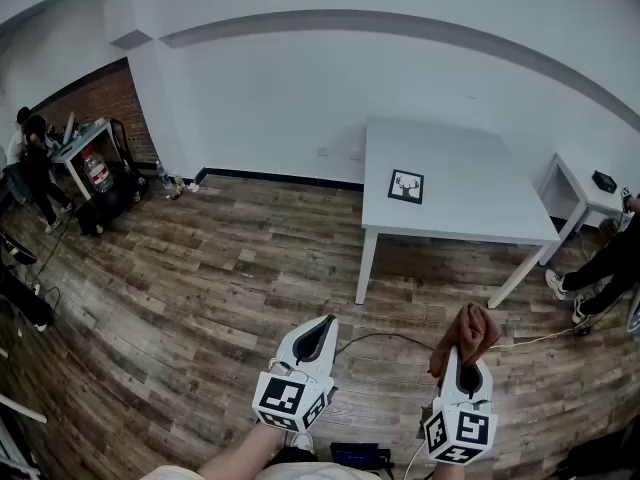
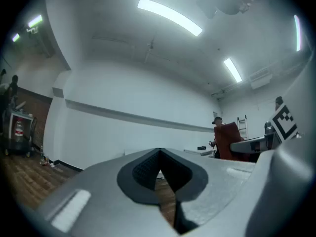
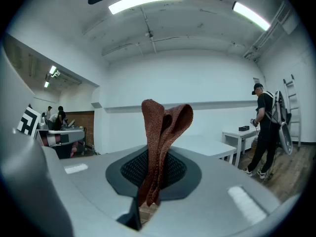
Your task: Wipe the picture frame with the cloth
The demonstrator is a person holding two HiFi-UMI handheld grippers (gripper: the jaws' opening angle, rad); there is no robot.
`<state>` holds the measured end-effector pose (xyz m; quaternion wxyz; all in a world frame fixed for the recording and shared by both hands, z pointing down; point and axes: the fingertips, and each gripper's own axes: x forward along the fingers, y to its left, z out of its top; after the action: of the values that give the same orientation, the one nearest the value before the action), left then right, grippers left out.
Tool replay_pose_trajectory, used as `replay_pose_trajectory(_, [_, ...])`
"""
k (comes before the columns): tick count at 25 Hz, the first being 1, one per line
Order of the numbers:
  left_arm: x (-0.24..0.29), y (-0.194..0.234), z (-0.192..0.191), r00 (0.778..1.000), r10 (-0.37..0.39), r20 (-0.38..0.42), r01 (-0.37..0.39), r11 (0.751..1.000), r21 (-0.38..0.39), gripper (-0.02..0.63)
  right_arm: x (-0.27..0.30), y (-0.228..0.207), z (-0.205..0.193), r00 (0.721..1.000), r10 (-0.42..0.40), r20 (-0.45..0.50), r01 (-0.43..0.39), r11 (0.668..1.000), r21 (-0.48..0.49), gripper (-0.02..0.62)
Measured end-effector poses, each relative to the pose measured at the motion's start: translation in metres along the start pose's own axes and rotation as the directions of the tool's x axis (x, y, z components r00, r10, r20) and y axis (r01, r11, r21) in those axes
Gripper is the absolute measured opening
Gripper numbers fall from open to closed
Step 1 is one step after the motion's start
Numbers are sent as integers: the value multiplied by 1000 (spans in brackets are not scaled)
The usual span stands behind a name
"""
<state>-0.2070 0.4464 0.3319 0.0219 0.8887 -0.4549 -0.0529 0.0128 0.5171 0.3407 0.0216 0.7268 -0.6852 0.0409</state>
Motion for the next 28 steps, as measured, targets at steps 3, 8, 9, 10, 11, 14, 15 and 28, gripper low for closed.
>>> replay_pose_trajectory(3, [1,-6,-2,1000,-1,2,1,1000,-2,2,-3,-4,-1,1000,3,2,-3,1000,-1,60])
replay_pose_trajectory(8, [3,-14,-3,1000,-2,0,2,1000,-2,0,-3,-10,-1,1000,7,3,-7,1000,4,60])
replay_pose_trajectory(9, [4,-15,-3,1000,-3,-1,3,1000,-1,2,-2,-10,-2,1000,9,4,-9,1000,6,60])
replay_pose_trajectory(10, [5,-17,-4,1000,-3,-3,3,1000,0,2,-2,-11,-2,1000,11,5,-11,1000,7,60])
replay_pose_trajectory(11, [6,-18,-5,1000,-3,-5,3,1000,0,2,-2,-12,-2,1000,14,6,-14,1000,9,60])
replay_pose_trajectory(14, [10,-25,-4,1000,-3,-7,3,1000,2,0,-1,-17,0,1000,15,10,-15,1000,23,60])
replay_pose_trajectory(15, [11,-28,-4,1000,-2,-7,3,1000,4,0,0,-20,0,1000,14,12,-15,1000,28,61])
replay_pose_trajectory(28, [45,-88,-18,1000,17,-3,-17,1000,14,2,3,-77,-4,998,66,17,-67,998,19,61])
